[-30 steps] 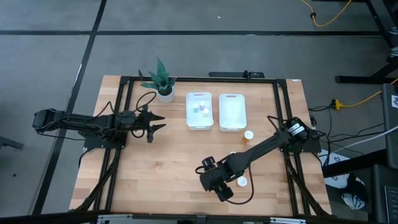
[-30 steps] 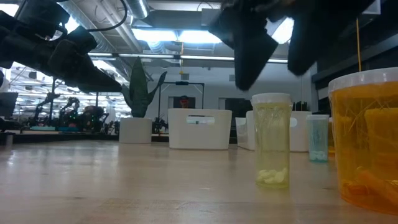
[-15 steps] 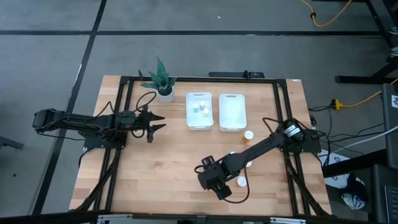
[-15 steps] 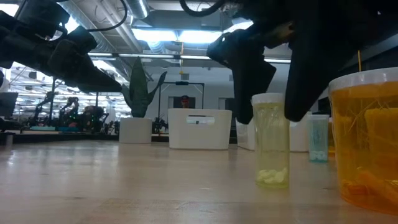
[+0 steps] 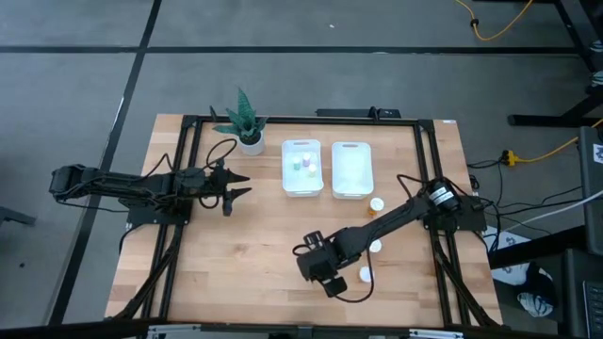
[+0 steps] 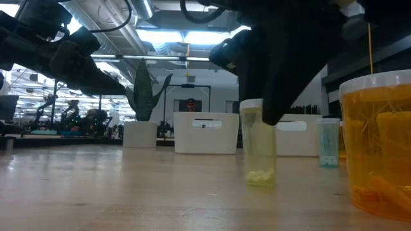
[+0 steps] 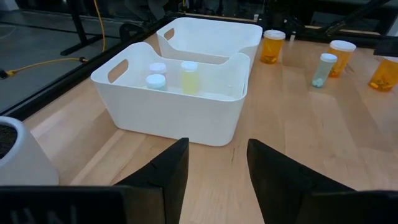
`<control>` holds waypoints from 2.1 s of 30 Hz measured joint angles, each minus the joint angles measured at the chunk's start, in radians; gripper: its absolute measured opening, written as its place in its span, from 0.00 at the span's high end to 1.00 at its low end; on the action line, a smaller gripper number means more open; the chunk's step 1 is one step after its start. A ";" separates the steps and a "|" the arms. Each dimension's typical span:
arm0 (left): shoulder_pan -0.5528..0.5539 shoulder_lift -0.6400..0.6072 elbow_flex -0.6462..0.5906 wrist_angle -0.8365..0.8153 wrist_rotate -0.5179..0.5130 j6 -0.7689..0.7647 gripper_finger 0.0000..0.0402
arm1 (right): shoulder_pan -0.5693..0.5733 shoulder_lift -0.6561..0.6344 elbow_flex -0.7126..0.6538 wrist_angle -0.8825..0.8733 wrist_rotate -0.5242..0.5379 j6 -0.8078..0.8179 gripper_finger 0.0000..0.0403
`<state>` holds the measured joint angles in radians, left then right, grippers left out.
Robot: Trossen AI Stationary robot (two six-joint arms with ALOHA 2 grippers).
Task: Pick and place medicine bottles into bin by pill shape (circle, oval)
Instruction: Put the yellow pill bottle into the left white bin
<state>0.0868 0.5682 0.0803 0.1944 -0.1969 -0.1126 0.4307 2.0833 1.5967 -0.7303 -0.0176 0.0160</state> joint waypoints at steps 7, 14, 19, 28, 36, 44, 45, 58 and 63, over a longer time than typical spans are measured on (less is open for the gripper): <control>0.000 0.000 0.000 0.000 0.000 0.000 0.61 | -0.056 -0.006 0.114 -0.084 0.014 -0.042 0.73; 0.000 0.000 0.000 0.000 0.000 0.000 0.61 | -0.137 -0.006 0.338 -0.366 0.206 -0.083 0.73; 0.000 0.000 0.000 0.000 0.000 0.000 0.61 | -0.205 -0.006 0.519 -0.533 0.285 -0.105 0.73; 0.000 0.000 0.000 0.000 0.000 0.000 0.61 | -0.354 -0.007 0.660 -0.581 0.264 -0.126 0.73; 0.000 0.000 0.000 0.000 0.000 0.000 0.61 | -0.494 -0.004 0.481 -0.413 0.217 -0.102 0.72; 0.000 0.000 0.000 0.000 0.000 0.000 0.61 | -0.575 -0.004 0.243 -0.171 0.121 -0.107 0.72; 0.000 0.000 0.000 0.000 0.000 0.000 0.61 | -0.579 -0.004 0.226 -0.157 0.121 -0.107 0.72; 0.000 0.000 0.000 0.000 0.000 0.000 0.61 | -0.605 -0.004 0.074 0.028 0.101 -0.102 0.72; 0.000 0.000 0.000 0.000 0.000 0.000 0.61 | -0.605 -0.004 0.065 0.046 0.101 -0.105 0.72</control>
<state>0.0866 0.5682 0.0803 0.1947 -0.1969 -0.1123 -0.1741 2.0792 1.6619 -0.6847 0.0837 -0.0893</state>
